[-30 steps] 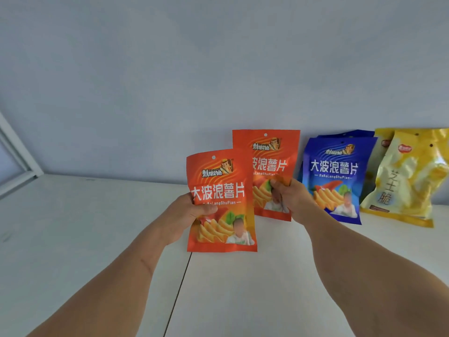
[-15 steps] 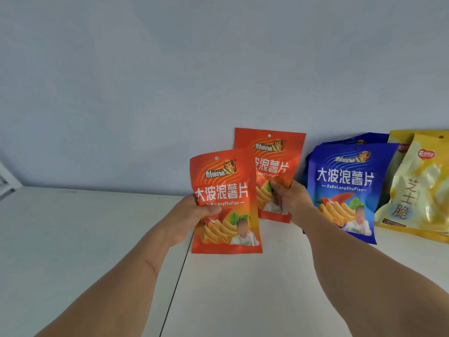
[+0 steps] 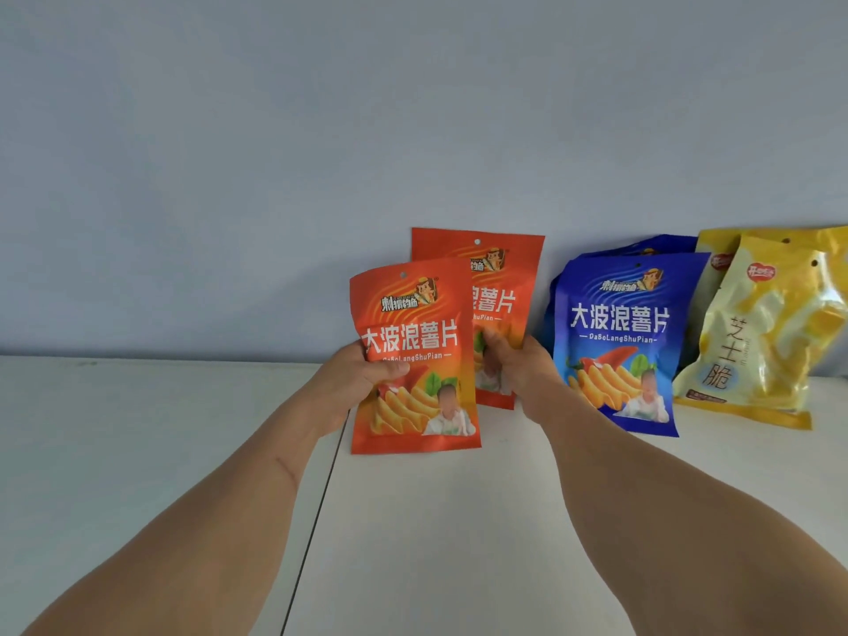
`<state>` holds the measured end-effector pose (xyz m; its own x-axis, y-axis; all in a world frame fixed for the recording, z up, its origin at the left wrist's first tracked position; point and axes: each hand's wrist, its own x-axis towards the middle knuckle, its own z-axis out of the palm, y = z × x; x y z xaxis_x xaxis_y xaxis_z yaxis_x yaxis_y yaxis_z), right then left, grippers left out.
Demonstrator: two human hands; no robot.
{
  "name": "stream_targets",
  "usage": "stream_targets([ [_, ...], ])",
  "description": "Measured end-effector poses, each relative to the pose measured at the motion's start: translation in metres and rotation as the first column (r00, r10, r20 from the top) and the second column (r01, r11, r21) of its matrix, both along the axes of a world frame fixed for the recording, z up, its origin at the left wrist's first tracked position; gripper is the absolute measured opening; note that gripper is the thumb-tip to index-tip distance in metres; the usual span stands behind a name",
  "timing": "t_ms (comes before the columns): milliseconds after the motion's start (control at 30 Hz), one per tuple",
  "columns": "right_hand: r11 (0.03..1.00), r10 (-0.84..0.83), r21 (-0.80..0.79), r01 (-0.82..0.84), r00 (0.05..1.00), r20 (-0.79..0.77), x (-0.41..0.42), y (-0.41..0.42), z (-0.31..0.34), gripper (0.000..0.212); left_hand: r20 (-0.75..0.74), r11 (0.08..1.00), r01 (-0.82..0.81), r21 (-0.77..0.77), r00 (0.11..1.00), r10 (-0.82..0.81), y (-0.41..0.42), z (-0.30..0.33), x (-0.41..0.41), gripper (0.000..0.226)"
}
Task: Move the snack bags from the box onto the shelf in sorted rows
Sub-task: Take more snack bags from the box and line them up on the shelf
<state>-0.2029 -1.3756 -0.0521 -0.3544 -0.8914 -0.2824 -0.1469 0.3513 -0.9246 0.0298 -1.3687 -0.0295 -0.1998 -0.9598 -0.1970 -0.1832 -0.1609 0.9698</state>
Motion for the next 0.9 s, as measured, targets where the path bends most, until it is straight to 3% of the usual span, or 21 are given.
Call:
stream_targets([
  [167,0.990,-0.137,-0.005,0.139,0.985,0.105,0.012,0.026,0.000,0.081,0.036,0.999,0.005,-0.051,0.999,-0.004,-0.009,0.008,-0.016,0.027],
  [367,0.989,-0.030,-0.146,0.019,0.997,-0.074,0.029,0.065,-0.032,0.055,0.068,0.995,0.004,-0.098,0.998,0.003,-0.020,0.006,-0.044,0.031],
  [567,0.997,-0.017,-0.081,-0.001,0.977,-0.212,0.028,0.056,-0.045,0.085,0.098,0.981,-0.100,-0.165,0.988,0.117,-0.020,-0.005,-0.063,0.033],
  [767,0.998,-0.003,-0.056,-0.013,0.960,-0.281,0.025,0.054,-0.052,0.088,0.264,0.960,-0.073,-0.270,0.953,0.147,-0.031,-0.004,-0.070,0.037],
  [900,1.000,0.011,-0.016,-0.017,0.948,-0.319,0.021,0.047,-0.050,0.079,0.318,0.940,-0.117,-0.322,0.921,0.224,-0.037,-0.011,-0.077,0.045],
])
